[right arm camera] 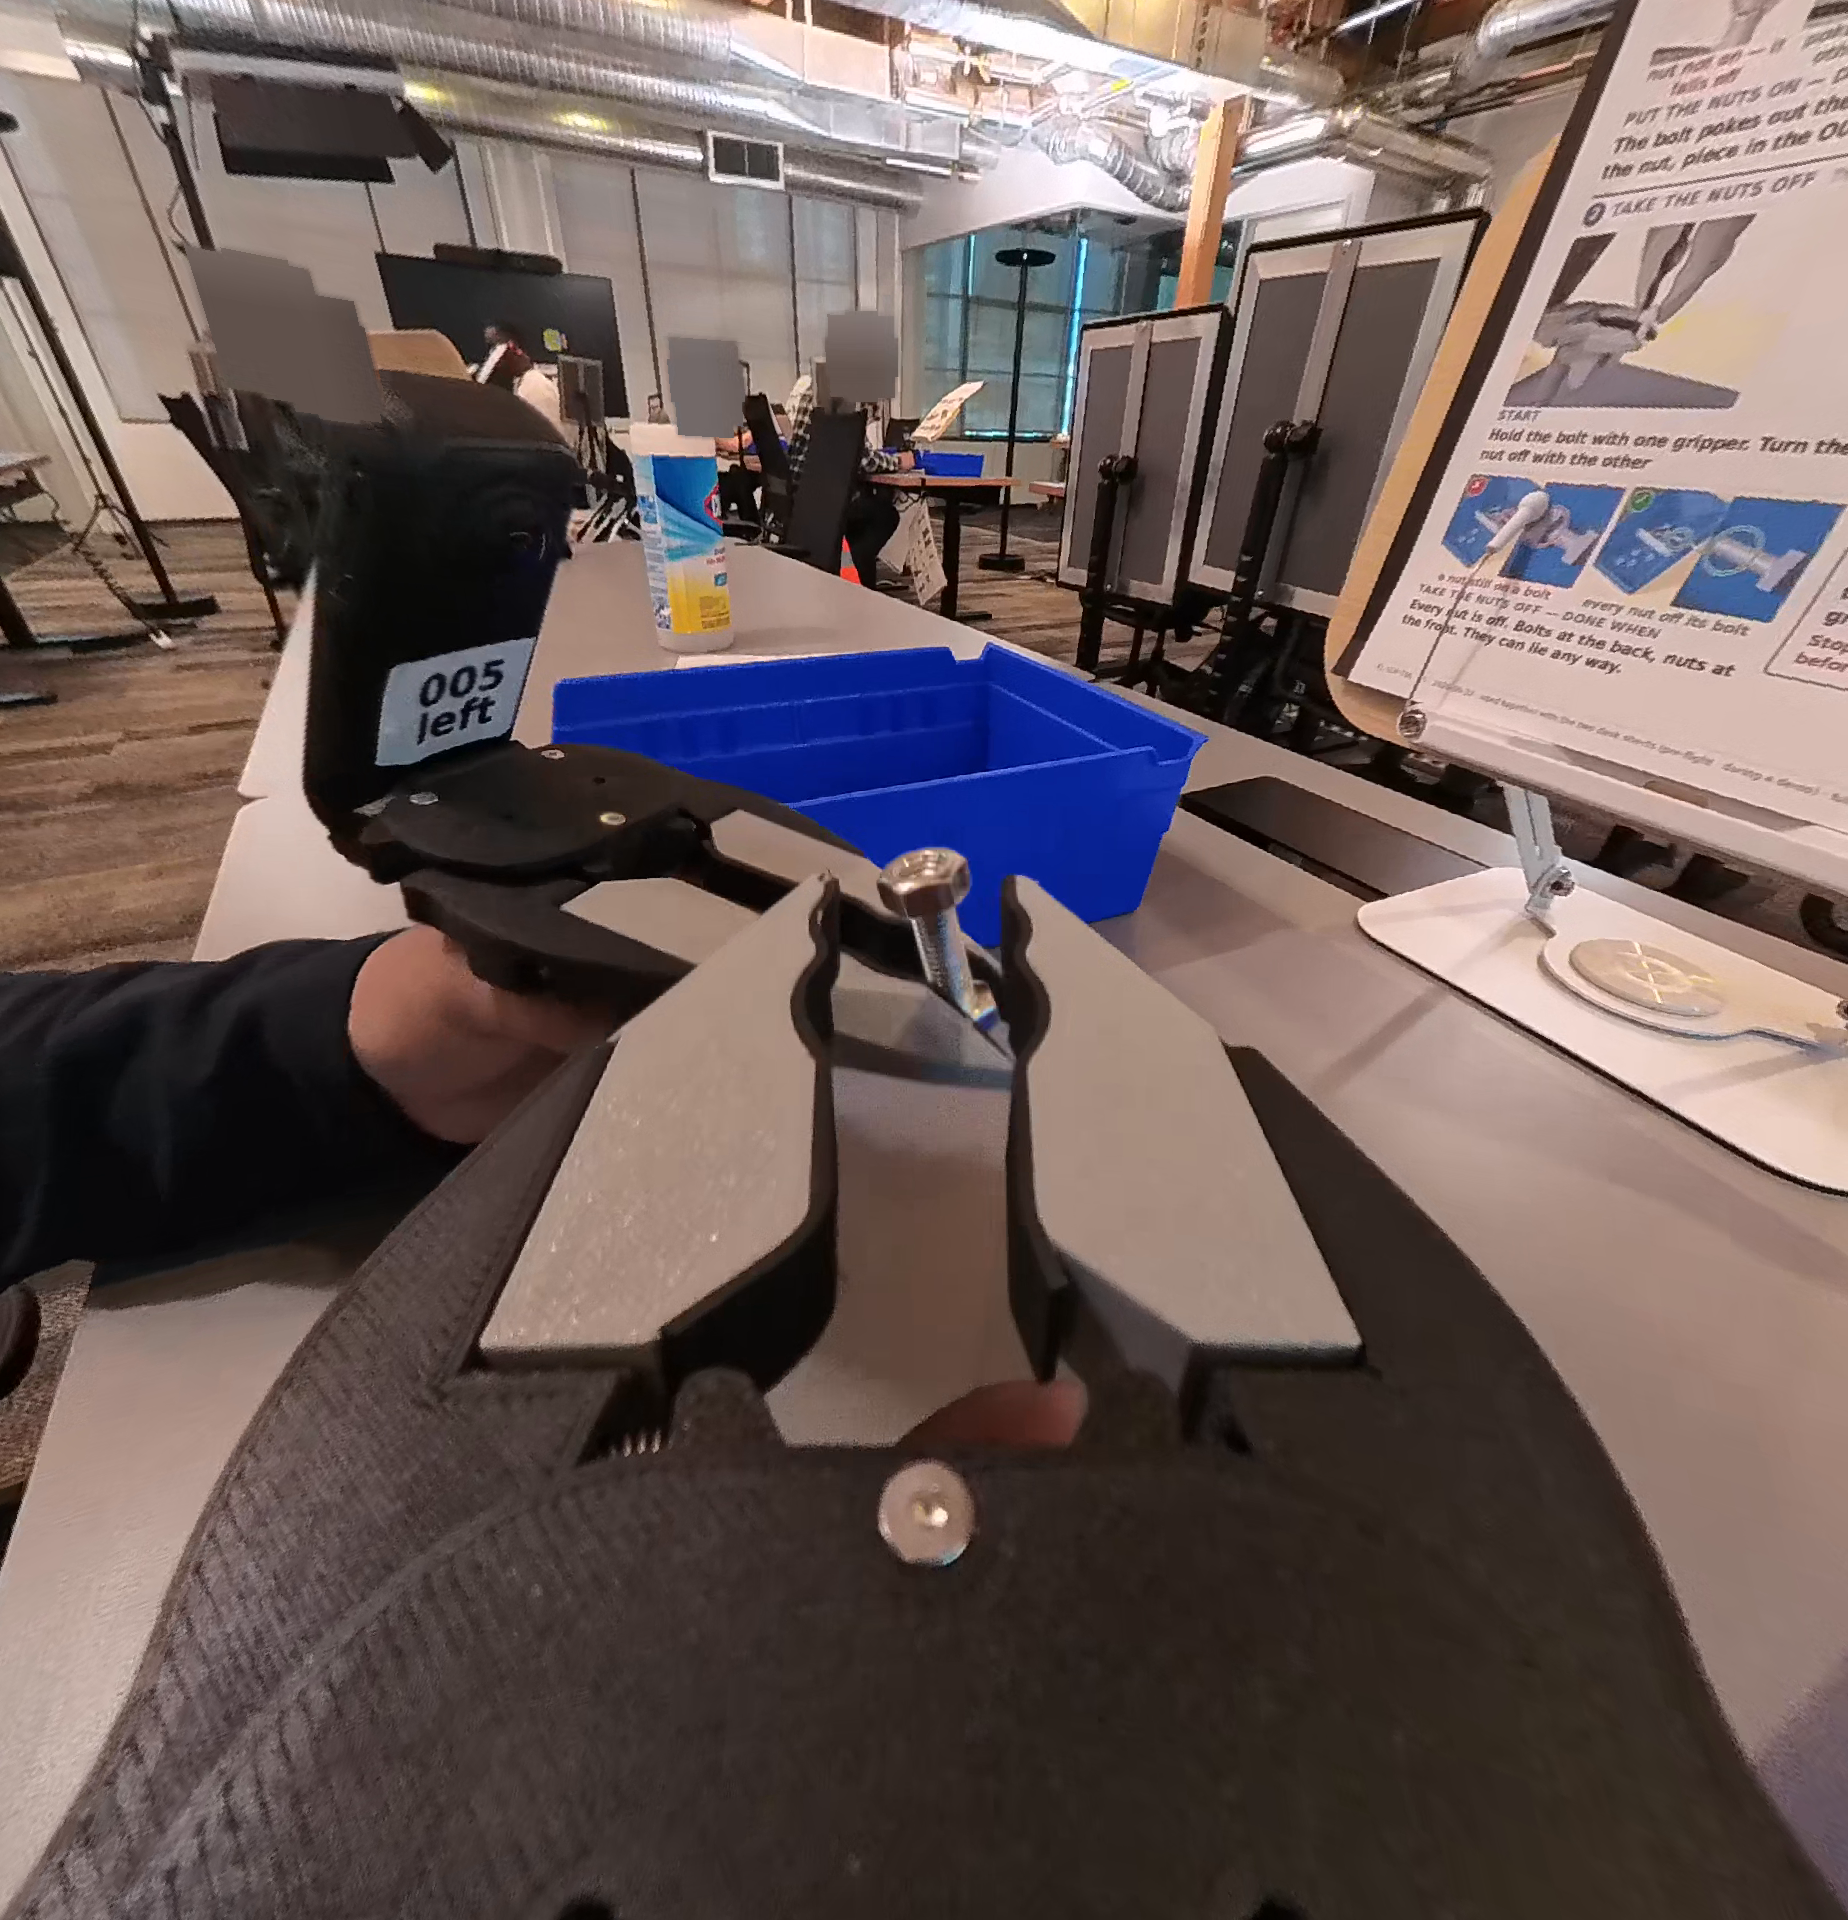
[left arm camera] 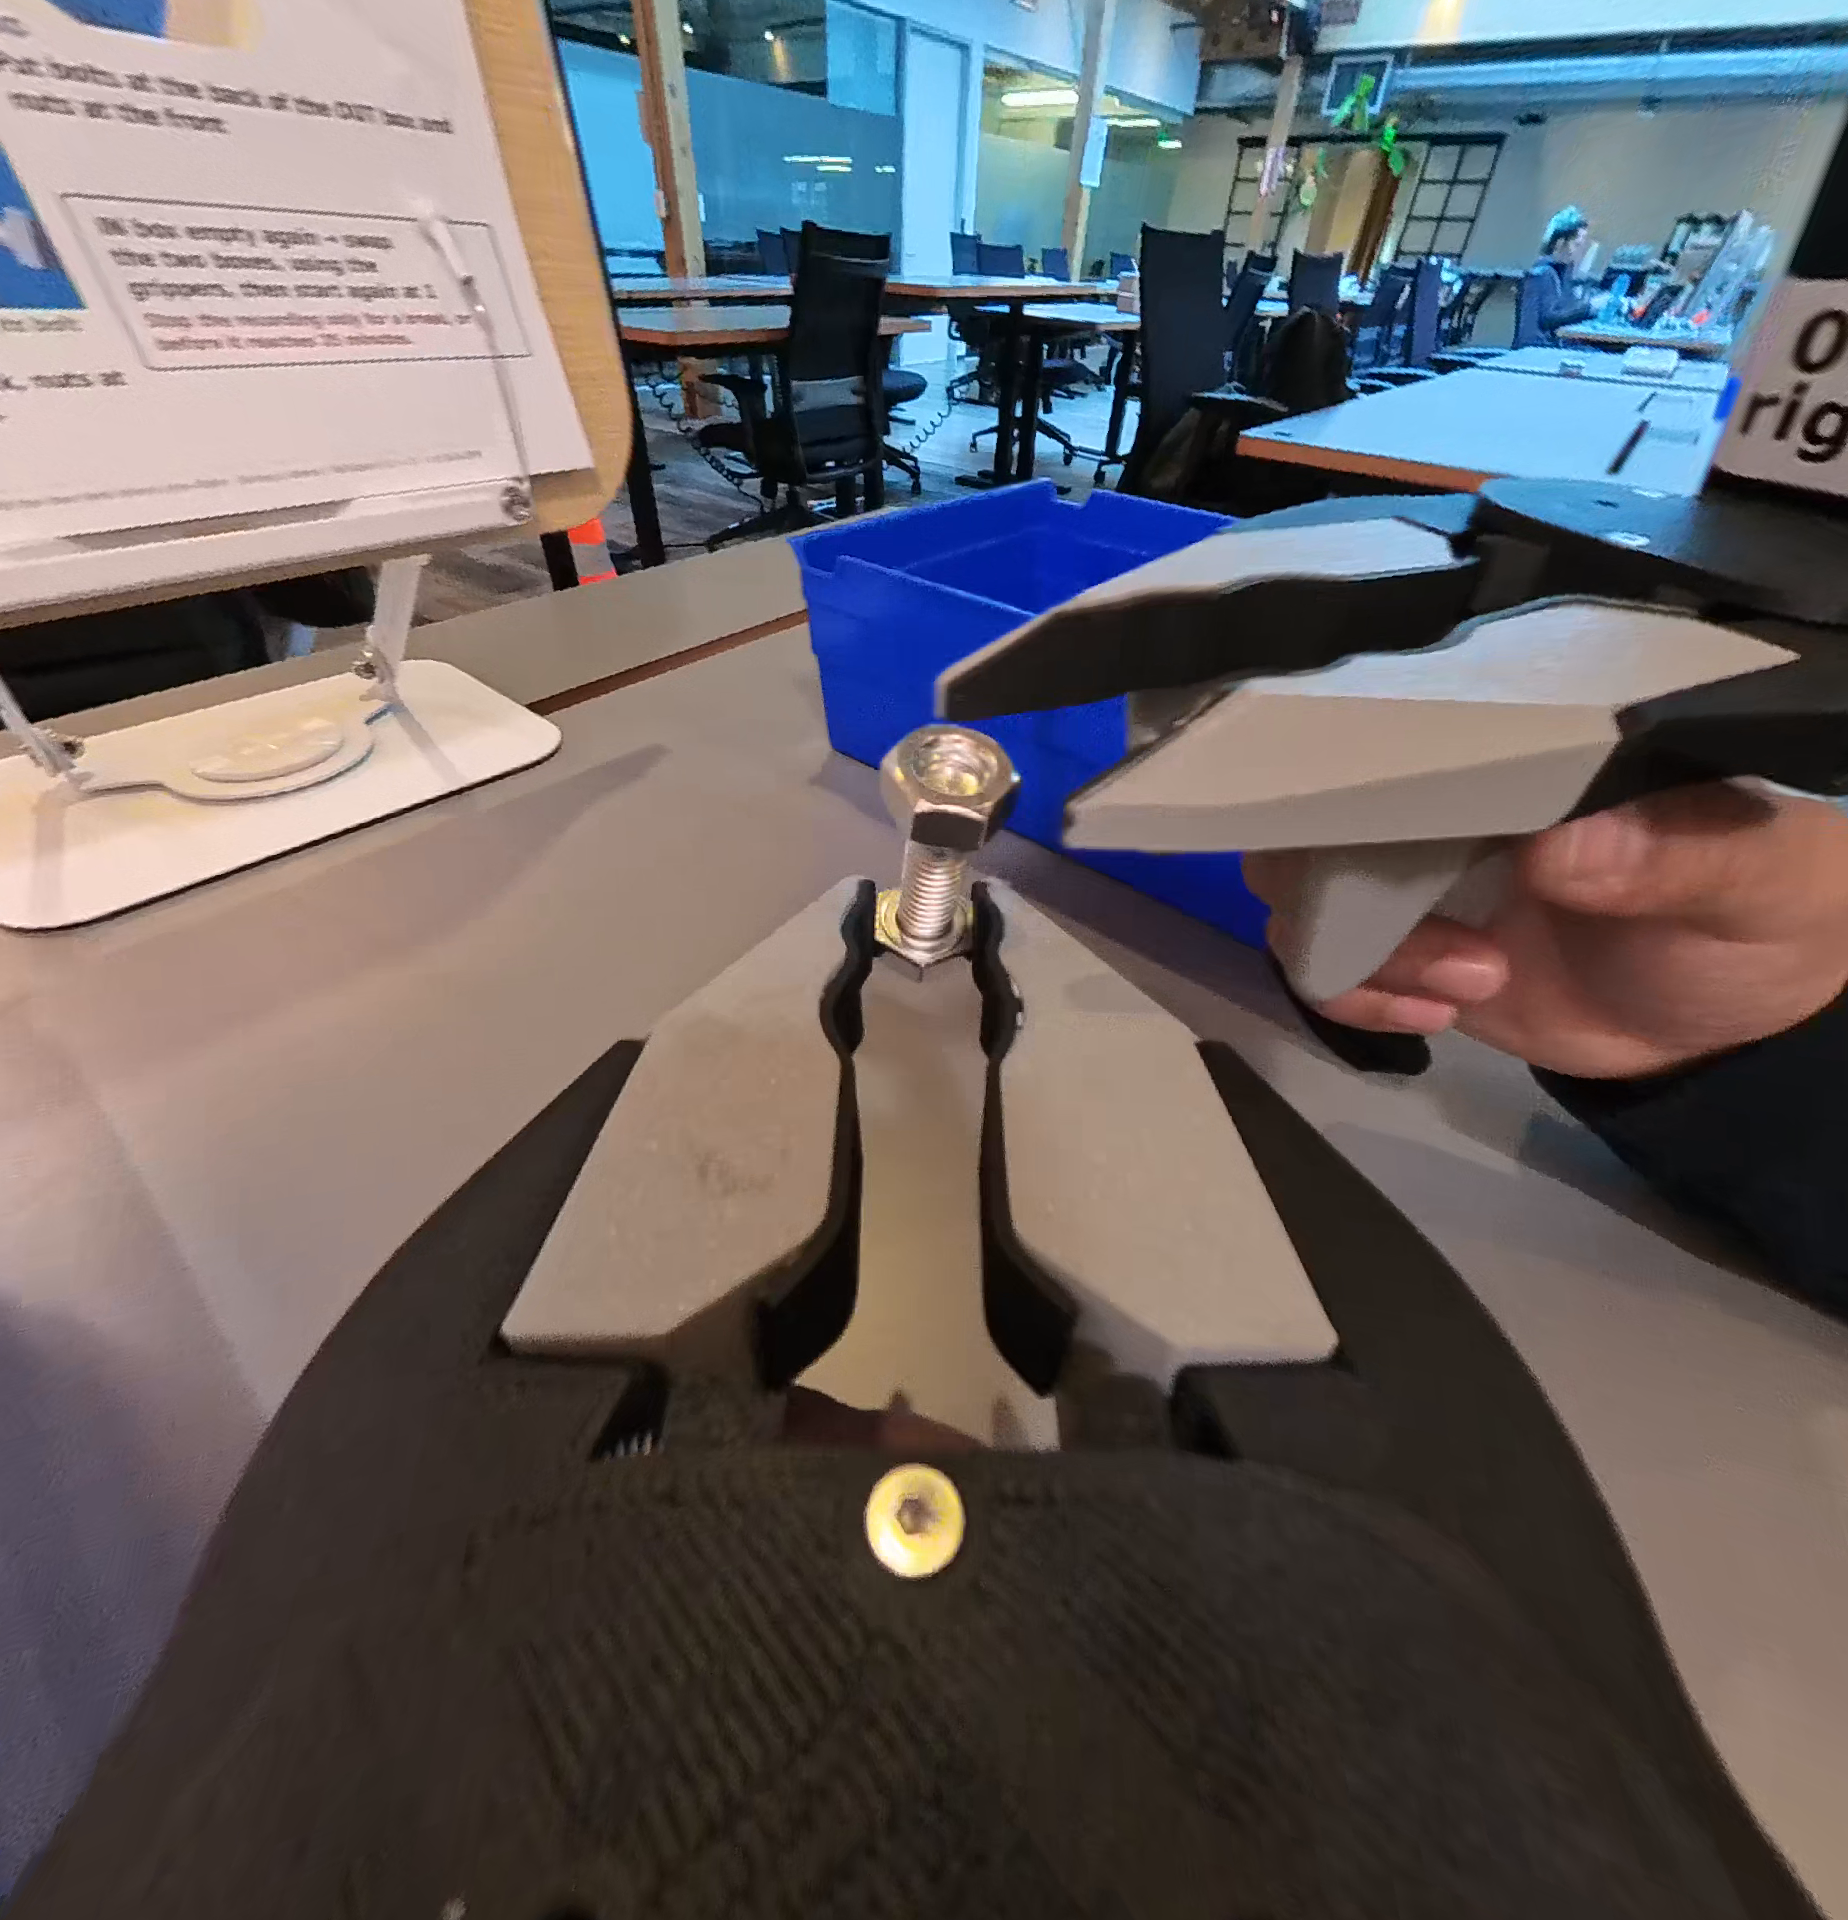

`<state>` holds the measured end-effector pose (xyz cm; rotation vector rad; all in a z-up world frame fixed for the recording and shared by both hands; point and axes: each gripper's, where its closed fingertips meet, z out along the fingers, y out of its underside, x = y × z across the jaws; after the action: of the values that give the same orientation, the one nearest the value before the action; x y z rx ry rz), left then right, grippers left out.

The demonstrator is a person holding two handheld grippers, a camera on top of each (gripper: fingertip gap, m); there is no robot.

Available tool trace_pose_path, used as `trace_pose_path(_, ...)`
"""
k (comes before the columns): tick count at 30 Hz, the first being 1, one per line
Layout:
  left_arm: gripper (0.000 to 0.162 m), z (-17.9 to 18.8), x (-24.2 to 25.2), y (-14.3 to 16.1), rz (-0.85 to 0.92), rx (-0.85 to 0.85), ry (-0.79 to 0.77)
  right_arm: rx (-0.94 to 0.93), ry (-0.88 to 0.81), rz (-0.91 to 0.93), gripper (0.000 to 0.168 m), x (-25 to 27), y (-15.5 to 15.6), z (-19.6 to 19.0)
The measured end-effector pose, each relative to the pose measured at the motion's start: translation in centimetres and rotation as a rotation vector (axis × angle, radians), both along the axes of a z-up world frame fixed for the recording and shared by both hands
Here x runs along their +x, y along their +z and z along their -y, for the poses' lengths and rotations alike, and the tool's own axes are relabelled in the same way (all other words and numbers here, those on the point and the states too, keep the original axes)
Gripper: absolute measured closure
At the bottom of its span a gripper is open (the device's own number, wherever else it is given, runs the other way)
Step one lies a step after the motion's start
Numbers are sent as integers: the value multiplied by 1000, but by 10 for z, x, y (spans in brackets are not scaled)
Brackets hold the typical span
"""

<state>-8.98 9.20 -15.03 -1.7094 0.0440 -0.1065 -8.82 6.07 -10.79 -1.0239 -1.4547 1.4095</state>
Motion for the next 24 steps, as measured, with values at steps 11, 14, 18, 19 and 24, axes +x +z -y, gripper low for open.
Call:
trace_pose_path(11,146,-3,18,-2,-17,-3,-52,18,21,35,140,-8,-10,12)
trace_pose_path(14,146,-4,24,-5,-56,-16,-55,27,19,32,141,-8,-10,13)
trace_pose_path(18,146,-3,17,-4,-43,-13,-40,22,11,20,141,-4,-6,7)
trace_pose_path(19,146,-2,12,-3,-40,-9,-25,20,5,13,141,-2,-5,5)
trace_pose_path(24,146,2,-2,3,13,10,5,5,3,6,142,0,-3,1)
